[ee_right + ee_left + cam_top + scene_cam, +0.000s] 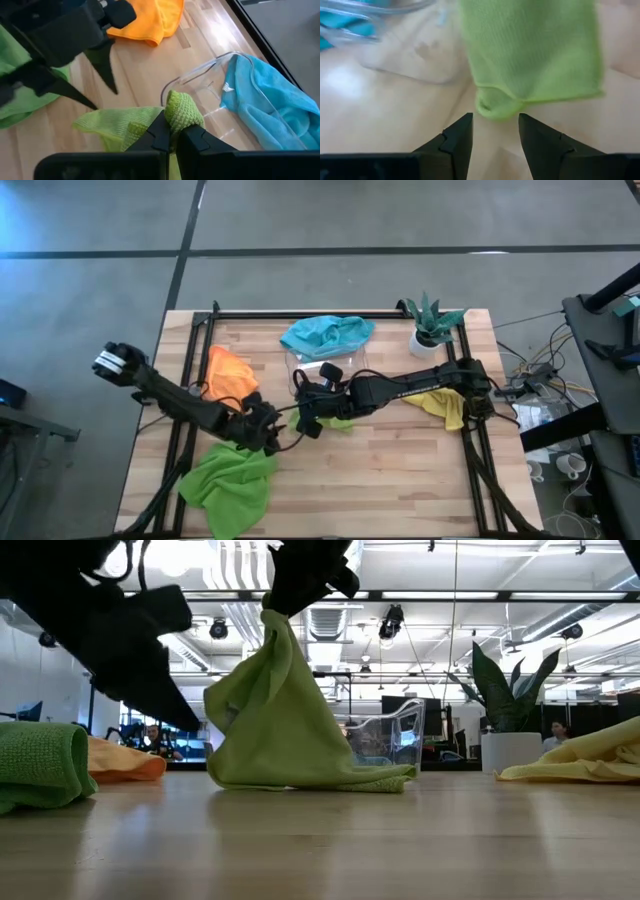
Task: Fold microfiber towels
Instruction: Fold the light green microfiber cloth
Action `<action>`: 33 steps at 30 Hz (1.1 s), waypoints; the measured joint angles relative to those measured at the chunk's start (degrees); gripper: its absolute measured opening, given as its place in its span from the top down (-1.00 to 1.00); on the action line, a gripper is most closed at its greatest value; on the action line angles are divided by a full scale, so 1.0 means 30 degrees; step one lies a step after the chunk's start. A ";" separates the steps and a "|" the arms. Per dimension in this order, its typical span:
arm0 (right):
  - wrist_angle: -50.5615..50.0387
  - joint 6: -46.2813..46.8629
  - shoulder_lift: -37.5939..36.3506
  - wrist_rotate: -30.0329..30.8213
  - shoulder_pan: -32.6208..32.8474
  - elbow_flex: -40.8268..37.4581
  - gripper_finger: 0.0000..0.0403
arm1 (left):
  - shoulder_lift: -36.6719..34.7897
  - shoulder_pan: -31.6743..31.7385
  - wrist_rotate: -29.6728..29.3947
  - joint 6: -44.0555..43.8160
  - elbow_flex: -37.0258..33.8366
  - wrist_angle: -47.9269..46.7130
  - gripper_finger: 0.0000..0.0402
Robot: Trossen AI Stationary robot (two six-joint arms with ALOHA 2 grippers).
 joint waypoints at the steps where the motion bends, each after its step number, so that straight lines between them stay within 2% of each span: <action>1: 0.0002 0.0041 0.0000 -0.0017 0.0014 0.0000 0.95 | 0.0242 -0.0151 -0.0649 0.0124 0.0053 0.0169 0.28; 4: -0.0061 0.0131 0.0000 -0.0028 0.0112 0.0000 0.95 | 0.0630 -0.0765 -0.2465 0.2139 0.0287 0.1722 0.28; 10: -0.0430 0.0568 0.0000 -0.0036 0.0361 -0.0015 0.95 | 0.0106 -0.2847 -0.9278 0.8294 0.0034 0.7025 0.28; 12: -0.0423 0.0568 0.0000 -0.0050 0.0386 -0.0015 0.95 | -0.0066 -0.3203 -1.0377 0.8863 -0.0327 0.7972 0.28; 16: -0.0286 0.0568 0.0000 -0.0043 0.0379 -0.0015 0.95 | -0.0099 -0.3002 -0.9535 0.7463 -0.0782 0.7827 0.28; 20: -0.0277 0.0582 0.0000 -0.0043 0.0372 -0.0015 0.95 | 0.0194 -0.2894 -0.9149 0.8135 -0.0811 0.7910 0.28; 24: -0.0291 0.0926 0.0000 -0.0079 0.0372 -0.0015 0.95 | 0.0249 -0.2893 -0.8103 0.7487 -0.0804 0.7942 0.28; 33: -0.0262 0.1078 0.0000 -0.0094 0.0375 -0.0015 0.95 | 0.0256 -0.2459 -0.8797 0.5134 -0.1087 0.7860 0.23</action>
